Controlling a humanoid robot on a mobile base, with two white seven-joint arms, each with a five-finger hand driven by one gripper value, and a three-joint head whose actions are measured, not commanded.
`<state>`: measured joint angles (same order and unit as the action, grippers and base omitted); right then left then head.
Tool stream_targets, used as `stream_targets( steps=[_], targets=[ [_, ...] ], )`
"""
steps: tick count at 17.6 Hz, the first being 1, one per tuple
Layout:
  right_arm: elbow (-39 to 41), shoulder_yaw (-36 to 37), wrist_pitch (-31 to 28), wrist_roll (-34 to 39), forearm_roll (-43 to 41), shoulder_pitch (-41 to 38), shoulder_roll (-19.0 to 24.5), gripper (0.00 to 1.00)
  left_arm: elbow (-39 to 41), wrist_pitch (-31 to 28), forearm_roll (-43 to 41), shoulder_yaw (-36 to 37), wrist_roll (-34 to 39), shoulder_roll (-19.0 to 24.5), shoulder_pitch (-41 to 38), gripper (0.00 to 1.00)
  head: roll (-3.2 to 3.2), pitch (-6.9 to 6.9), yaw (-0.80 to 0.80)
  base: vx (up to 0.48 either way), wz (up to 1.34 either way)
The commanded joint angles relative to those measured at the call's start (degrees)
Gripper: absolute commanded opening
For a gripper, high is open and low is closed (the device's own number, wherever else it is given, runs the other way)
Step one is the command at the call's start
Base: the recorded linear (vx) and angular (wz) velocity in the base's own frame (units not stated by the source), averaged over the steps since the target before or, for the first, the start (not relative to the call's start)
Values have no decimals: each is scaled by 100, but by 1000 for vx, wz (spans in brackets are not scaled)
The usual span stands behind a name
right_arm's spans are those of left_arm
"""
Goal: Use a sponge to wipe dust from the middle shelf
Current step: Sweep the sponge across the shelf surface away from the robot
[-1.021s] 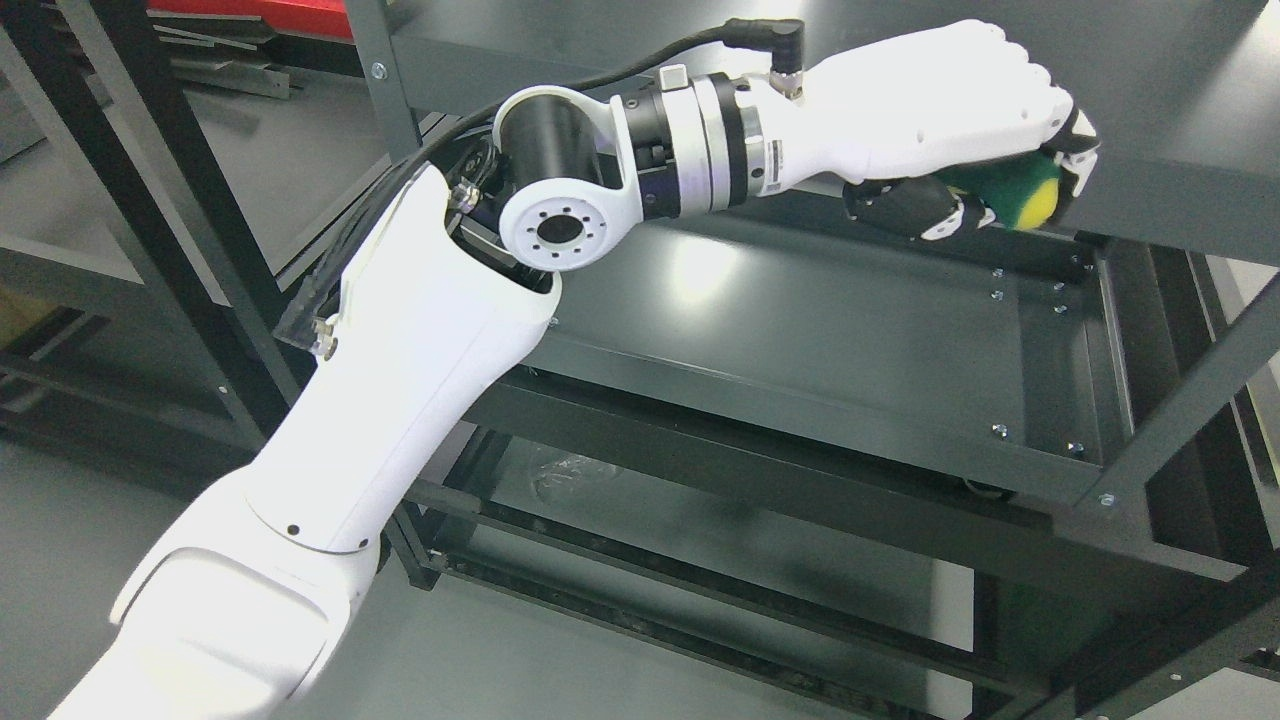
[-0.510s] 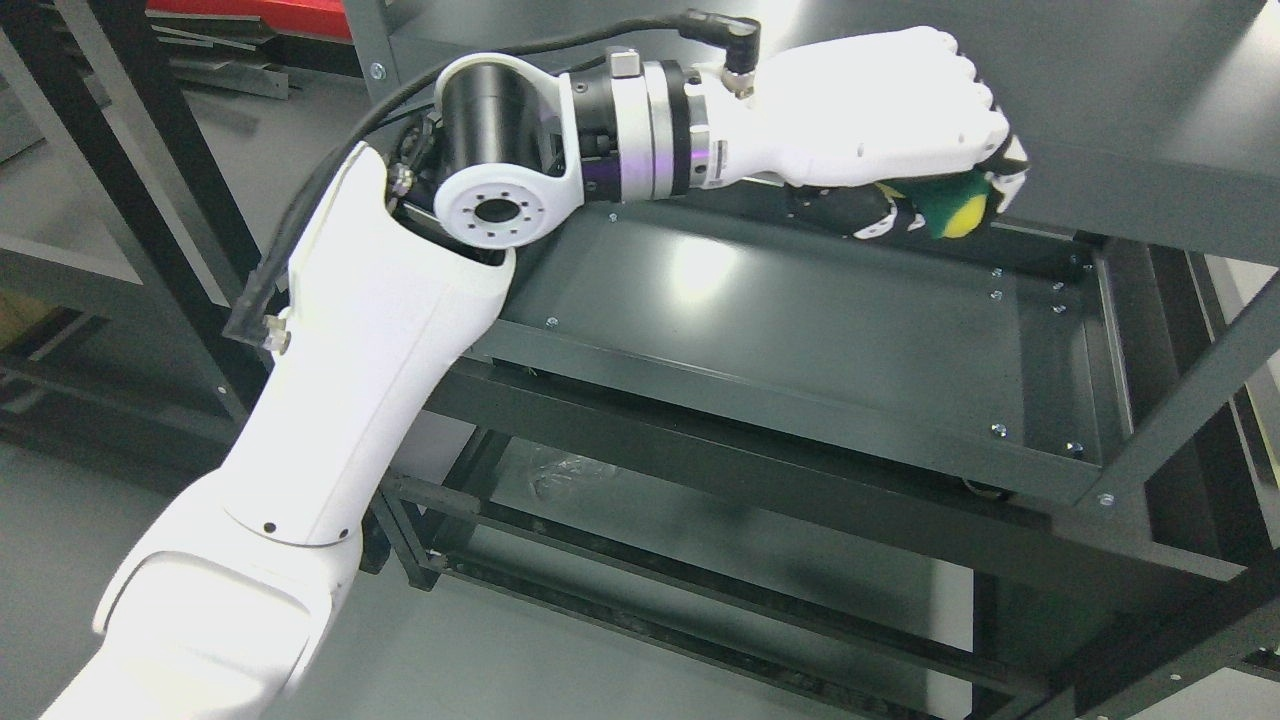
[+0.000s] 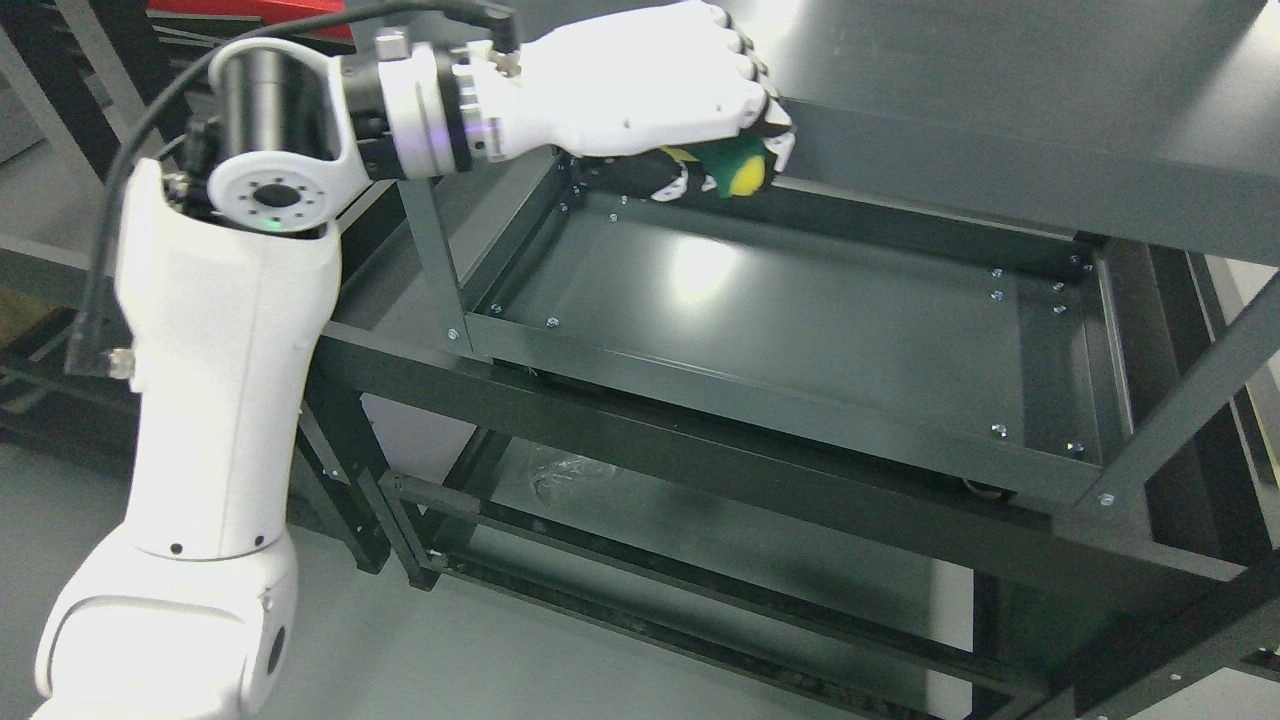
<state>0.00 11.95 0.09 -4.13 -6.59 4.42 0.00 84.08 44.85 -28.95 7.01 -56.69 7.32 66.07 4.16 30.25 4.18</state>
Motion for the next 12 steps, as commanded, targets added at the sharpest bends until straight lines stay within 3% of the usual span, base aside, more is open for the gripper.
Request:
stream_targets(
  steps=[1,3,7,12],
  targets=[
    [100,0,-413,0,0,6,-100,100,73,15,591,-1939,-26,1349,-682,2,0,0,0,0,0],
    [100,0,-413,0,0,-2,-100,100,-23,15,838,-2246,0,1781,-929,2,0,0,0,0,0],
    [100,0,-413,0,0,-2,-100,100,-339,15,927,-2949,0,2150,-1096,2,0,-1,0,0,0],
    [100,0,-413,0,0,-2,-100,100,-560,15,813,-2934,53,2046,-1124,1,0,-1,0,0,0]
  ],
)
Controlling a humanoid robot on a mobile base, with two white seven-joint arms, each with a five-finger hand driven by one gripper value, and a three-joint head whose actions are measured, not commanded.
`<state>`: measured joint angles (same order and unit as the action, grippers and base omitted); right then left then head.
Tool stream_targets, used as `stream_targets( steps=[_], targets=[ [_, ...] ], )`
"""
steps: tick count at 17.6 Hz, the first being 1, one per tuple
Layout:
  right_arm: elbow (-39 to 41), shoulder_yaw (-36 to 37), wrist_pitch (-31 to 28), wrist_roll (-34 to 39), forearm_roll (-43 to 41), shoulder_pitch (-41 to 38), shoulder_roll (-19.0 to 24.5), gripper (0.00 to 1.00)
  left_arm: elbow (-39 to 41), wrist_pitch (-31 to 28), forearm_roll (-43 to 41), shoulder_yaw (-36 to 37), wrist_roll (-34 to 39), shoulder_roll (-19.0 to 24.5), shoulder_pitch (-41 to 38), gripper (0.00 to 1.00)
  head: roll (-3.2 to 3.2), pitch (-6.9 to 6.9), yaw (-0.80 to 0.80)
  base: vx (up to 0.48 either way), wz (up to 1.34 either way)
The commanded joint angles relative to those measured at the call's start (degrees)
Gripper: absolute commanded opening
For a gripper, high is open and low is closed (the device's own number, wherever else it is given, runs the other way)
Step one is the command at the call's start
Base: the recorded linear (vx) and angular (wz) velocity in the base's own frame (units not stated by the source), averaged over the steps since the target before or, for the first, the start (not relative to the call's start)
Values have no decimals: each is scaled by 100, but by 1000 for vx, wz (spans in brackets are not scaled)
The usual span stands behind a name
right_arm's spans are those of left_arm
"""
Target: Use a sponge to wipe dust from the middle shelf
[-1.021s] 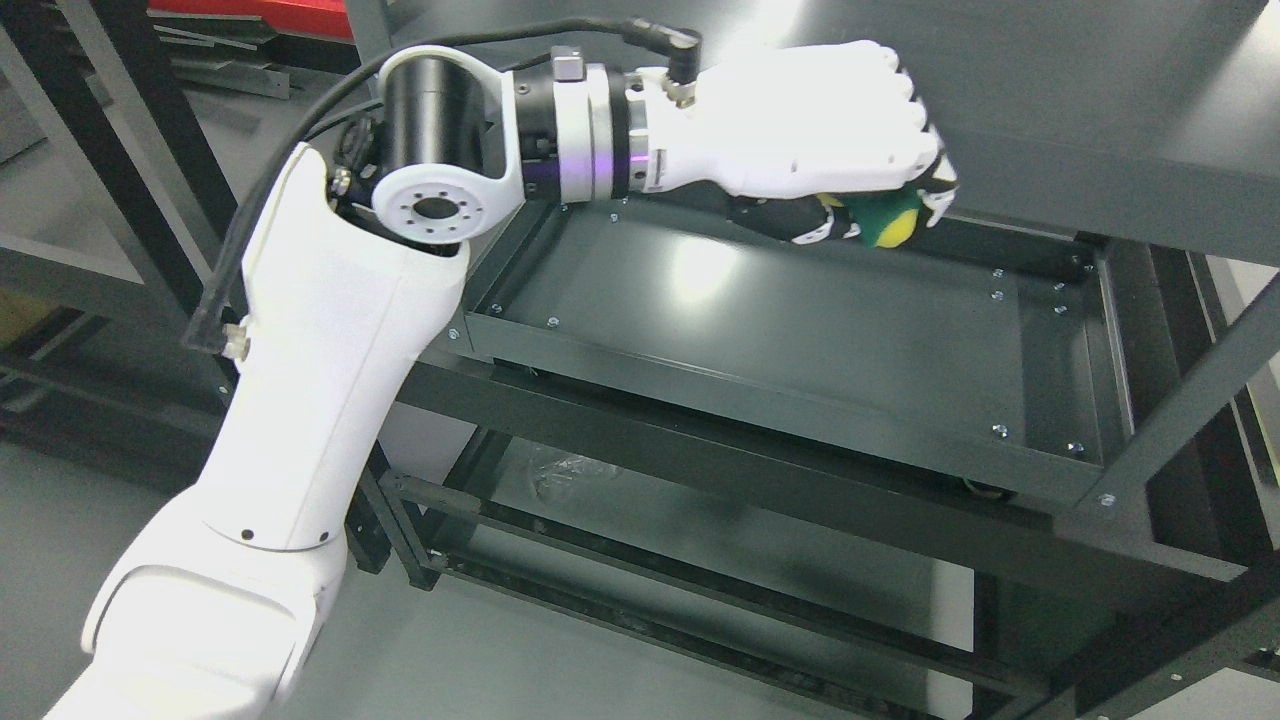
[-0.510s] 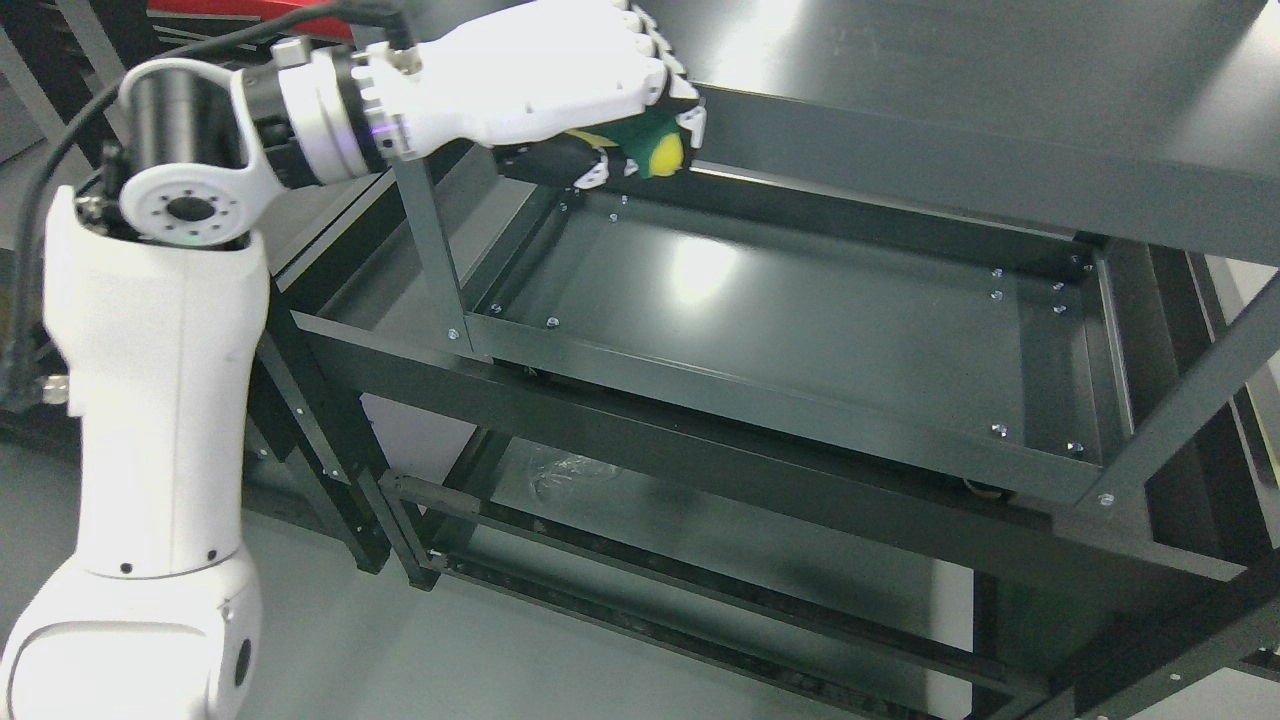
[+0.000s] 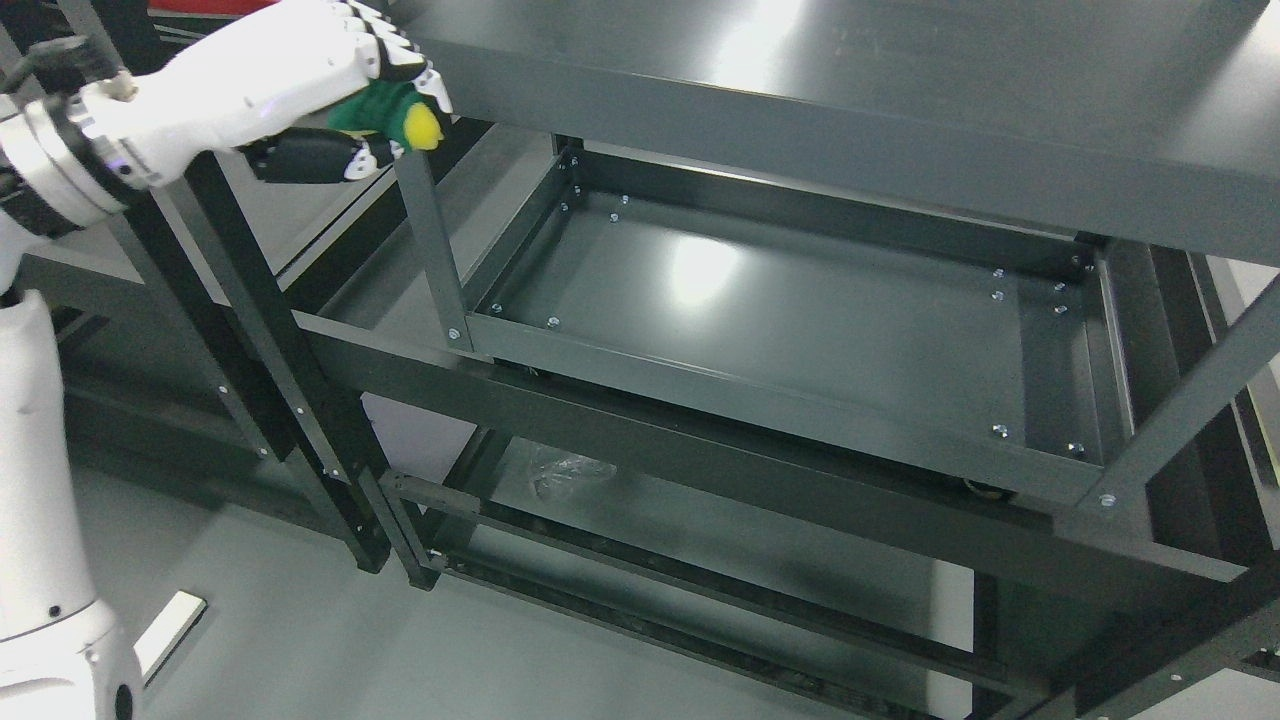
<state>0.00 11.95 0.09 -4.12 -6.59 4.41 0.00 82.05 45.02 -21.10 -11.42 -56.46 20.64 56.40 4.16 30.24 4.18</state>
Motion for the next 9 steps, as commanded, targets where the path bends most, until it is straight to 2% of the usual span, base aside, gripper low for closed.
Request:
stream_targets(
  steps=[1,5,7,9],
  targets=[
    [100,0,-413,-1,0,-2,-100,100,-356,-2,-86,-968,30,565,-121,1,0,0,0,0,0],
    [100,0,-413,-1,0,-2,-100,100,-382,-2,-595,-467,126,-252,344,0,0,0,0,0,0],
    [100,0,-413,-1,0,-2,-100,100,-531,-2,-929,-212,126,-936,503,0,0,0,0,0,0],
    [100,0,-413,-9,0,-2,-100,100,-628,-2,-1403,77,135,-1805,626,0,0,0,0,0,0]
  ],
)
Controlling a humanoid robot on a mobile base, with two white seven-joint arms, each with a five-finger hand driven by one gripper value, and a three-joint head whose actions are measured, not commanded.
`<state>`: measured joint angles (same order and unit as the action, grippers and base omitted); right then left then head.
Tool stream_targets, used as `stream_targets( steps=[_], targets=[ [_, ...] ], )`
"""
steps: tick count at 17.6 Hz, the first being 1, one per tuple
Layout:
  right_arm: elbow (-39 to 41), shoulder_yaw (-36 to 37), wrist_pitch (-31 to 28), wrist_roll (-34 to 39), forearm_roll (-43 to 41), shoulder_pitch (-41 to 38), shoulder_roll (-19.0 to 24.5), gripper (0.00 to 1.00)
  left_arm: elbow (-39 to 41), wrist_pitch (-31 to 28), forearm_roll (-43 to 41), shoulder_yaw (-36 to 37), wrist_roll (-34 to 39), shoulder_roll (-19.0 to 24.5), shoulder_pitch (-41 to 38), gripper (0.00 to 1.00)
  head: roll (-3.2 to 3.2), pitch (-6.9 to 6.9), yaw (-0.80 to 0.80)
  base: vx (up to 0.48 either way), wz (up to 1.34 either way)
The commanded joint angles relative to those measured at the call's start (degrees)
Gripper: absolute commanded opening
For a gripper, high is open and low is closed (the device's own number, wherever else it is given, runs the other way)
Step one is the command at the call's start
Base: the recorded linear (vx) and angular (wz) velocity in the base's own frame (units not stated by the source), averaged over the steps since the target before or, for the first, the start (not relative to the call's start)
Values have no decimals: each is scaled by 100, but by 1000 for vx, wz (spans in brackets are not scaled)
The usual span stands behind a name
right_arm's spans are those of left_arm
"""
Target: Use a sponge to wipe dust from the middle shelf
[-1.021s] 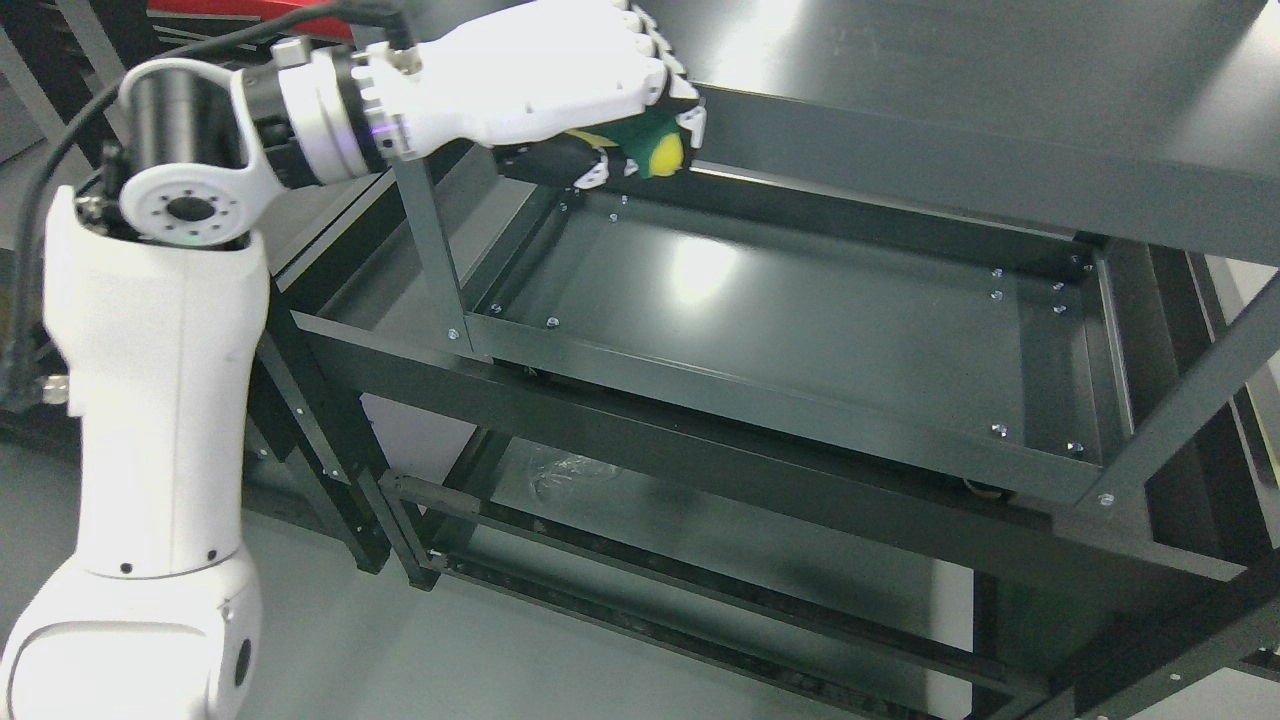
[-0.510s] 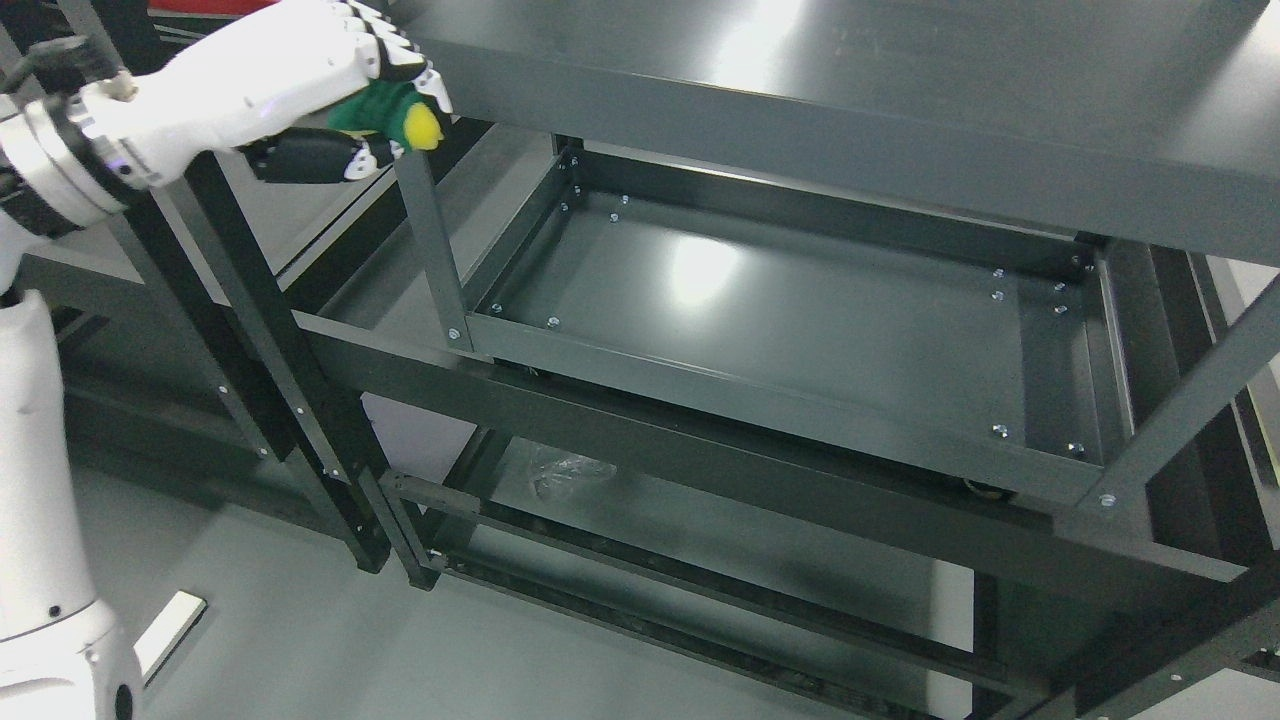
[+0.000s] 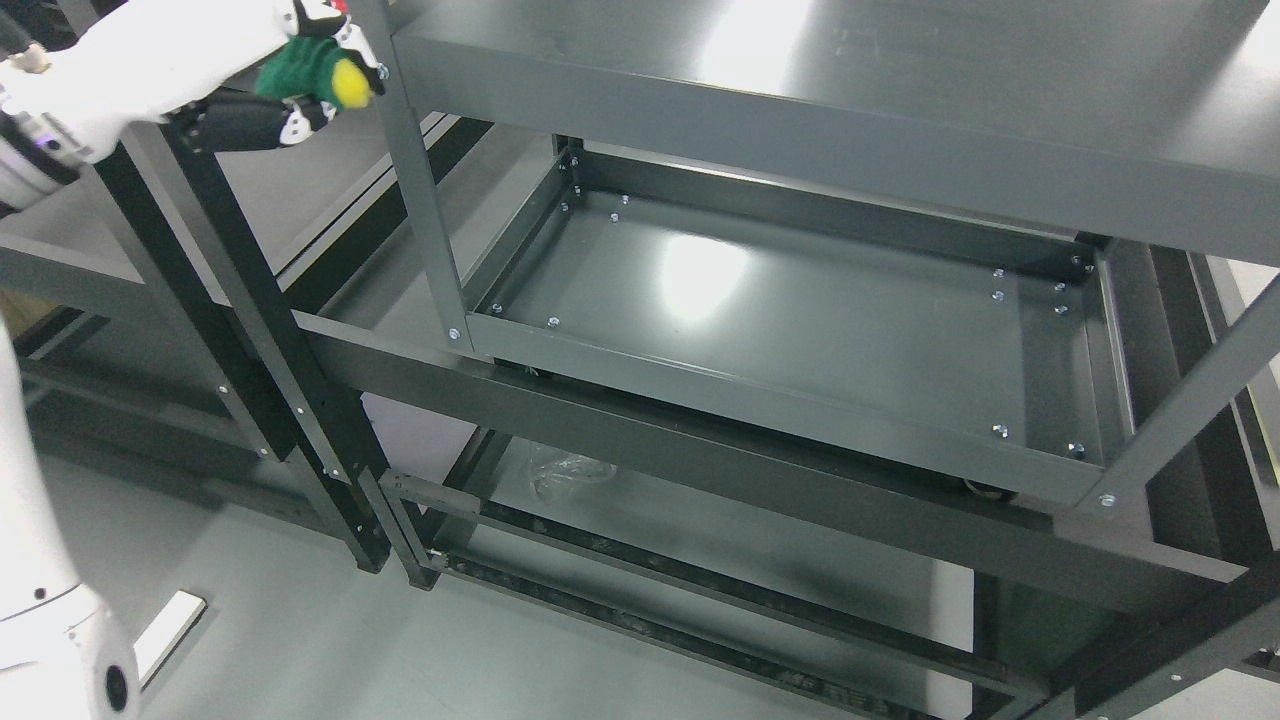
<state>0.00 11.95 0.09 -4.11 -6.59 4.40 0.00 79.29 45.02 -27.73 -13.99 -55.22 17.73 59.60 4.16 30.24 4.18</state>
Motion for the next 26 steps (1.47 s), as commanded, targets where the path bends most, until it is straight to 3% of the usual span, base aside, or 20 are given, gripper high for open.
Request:
stream_targets(
  steps=[1,3,6,9,16,21,26],
  targets=[
    [100,0,-422,-2,0,-1,-100,100,-422,-2,-908,440,11,-1673,342,0,0,0,0,0,0],
    [100,0,-414,-11,0,-1,-100,100,-624,-2,-1032,886,177,-1673,412,0,0,0,0,0,-10],
    [100,0,-422,-2,0,-1,-100,100,-669,-2,-858,2274,1423,-1673,465,1,0,0,0,2,-40],
    [100,0,-422,-2,0,-1,-100,100,-652,-229,-295,3575,1890,-1673,711,1,0,0,0,6,-68],
    [100,0,-414,-2,0,8,-100,100,-678,-1037,259,5633,2725,-1673,886,1,0,0,0,8,-93],
    [100,0,-414,-2,0,8,-100,100,-651,-1487,268,6443,3360,-1673,975,1,0,0,0,6,-93],
    [100,0,-414,-2,0,8,-100,100,-363,-1461,688,6260,3465,-1673,966,1,0,0,0,1,-4]
  ],
)
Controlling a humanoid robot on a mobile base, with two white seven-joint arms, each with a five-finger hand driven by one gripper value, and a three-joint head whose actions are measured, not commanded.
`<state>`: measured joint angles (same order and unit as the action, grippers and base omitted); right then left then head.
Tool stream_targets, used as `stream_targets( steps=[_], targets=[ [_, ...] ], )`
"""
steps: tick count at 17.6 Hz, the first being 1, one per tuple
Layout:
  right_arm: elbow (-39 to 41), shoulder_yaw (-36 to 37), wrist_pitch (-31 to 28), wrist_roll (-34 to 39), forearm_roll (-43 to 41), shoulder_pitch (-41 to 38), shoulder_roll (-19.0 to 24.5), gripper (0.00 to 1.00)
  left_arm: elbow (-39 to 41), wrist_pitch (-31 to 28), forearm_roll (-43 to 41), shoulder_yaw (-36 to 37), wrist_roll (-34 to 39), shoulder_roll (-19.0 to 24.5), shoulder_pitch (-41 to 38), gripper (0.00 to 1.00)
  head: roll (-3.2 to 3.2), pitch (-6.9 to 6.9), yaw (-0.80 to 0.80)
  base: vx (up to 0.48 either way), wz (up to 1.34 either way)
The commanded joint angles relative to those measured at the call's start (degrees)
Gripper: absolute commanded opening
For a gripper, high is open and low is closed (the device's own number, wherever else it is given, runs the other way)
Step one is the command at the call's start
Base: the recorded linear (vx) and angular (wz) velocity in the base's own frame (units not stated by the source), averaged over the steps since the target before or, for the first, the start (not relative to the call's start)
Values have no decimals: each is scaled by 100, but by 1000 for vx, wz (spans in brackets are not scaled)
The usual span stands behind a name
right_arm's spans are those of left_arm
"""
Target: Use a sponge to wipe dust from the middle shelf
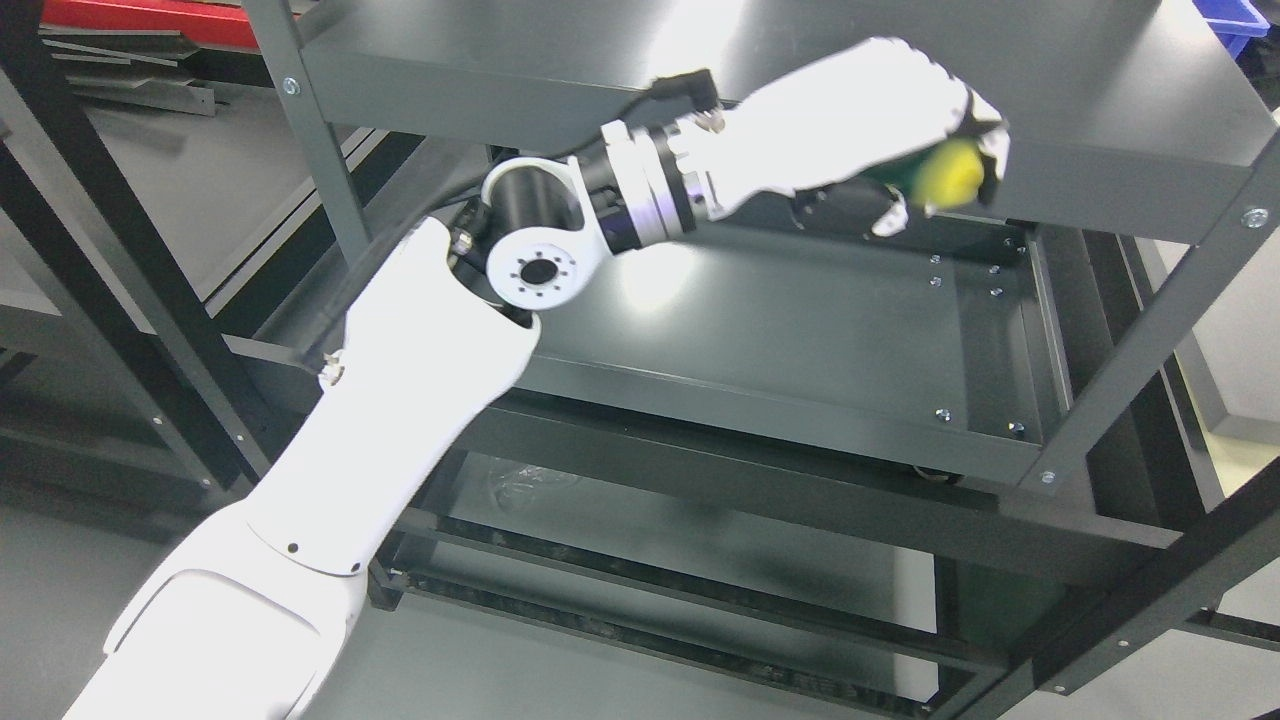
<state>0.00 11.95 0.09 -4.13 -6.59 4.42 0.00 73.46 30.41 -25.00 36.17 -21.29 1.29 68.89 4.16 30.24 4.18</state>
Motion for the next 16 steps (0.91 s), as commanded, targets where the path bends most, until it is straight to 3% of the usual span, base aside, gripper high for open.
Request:
stream_targets(
  steps=[1,4,8,11,16],
  targets=[
    [100,0,-414,0,0,-2,-100,100,413,9,800,1244,73,-29,11,1,0,0,0,0,0],
    [100,0,-414,0,0,6,-100,100,625,0,1618,1244,64,-29,-208,1,0,0,0,0,0],
    [100,0,-414,0,0,-2,-100,100,862,18,2499,1156,64,-29,-1611,0,0,0,0,0,0],
    [100,0,-414,0,0,-2,-100,100,924,18,3034,184,335,-29,-3263,0,0,0,0,0,0],
    [100,0,-414,0,0,-2,-100,100,933,70,4405,-1233,1521,-29,-4436,0,0,0,0,0,0]
  ],
)
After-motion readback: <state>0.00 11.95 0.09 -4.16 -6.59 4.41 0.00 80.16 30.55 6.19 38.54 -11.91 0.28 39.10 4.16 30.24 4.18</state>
